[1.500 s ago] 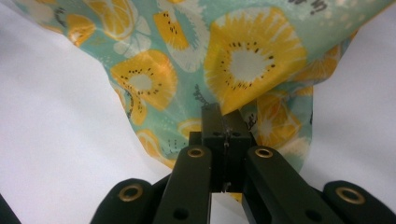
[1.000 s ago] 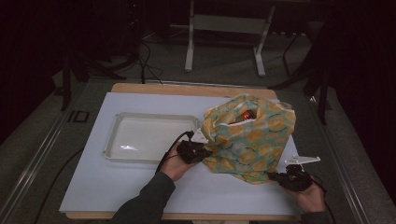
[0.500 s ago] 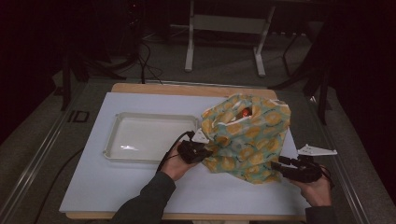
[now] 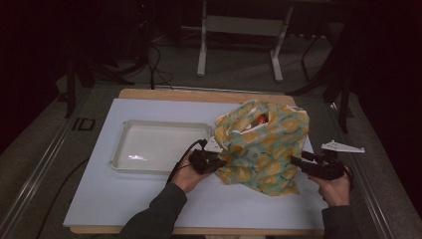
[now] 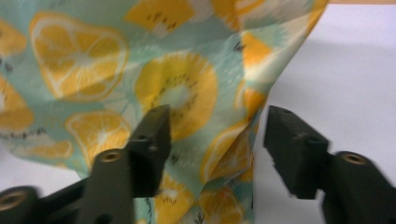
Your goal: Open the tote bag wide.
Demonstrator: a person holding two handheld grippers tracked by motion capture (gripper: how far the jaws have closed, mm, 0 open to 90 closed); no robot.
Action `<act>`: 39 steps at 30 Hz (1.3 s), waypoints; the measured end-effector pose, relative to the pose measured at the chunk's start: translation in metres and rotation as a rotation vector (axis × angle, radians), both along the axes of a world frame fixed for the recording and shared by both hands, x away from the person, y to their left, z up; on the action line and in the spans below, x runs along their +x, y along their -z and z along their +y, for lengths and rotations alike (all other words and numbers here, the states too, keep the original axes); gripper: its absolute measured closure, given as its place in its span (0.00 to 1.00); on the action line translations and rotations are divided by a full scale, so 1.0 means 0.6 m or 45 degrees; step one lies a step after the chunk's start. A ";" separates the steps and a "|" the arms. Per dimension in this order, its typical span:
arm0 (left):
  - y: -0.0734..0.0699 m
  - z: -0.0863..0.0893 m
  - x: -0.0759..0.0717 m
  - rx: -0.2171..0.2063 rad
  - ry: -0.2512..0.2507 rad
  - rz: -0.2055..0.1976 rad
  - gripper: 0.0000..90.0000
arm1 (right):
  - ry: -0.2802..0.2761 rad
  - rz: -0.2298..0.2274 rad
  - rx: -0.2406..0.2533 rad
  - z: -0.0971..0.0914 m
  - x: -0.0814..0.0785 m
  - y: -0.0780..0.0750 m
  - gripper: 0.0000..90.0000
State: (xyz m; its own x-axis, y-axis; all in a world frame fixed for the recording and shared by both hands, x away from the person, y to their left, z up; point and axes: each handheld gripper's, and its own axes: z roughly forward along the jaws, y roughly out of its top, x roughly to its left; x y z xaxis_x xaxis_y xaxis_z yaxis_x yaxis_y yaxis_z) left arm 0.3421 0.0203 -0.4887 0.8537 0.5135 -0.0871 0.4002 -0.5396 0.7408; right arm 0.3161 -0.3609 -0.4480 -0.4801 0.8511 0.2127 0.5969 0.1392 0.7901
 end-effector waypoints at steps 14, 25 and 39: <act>-0.001 0.000 -0.001 -0.011 -0.007 -0.002 0.99 | 0.013 -0.011 -0.030 0.007 -0.010 0.010 1.00; -0.005 0.007 -0.002 -0.052 -0.031 -0.015 0.99 | -0.001 0.085 -0.085 -0.003 -0.034 0.052 1.00; -0.009 0.007 -0.005 -0.088 -0.046 -0.048 0.98 | -0.052 0.202 -0.219 0.011 -0.038 0.100 1.00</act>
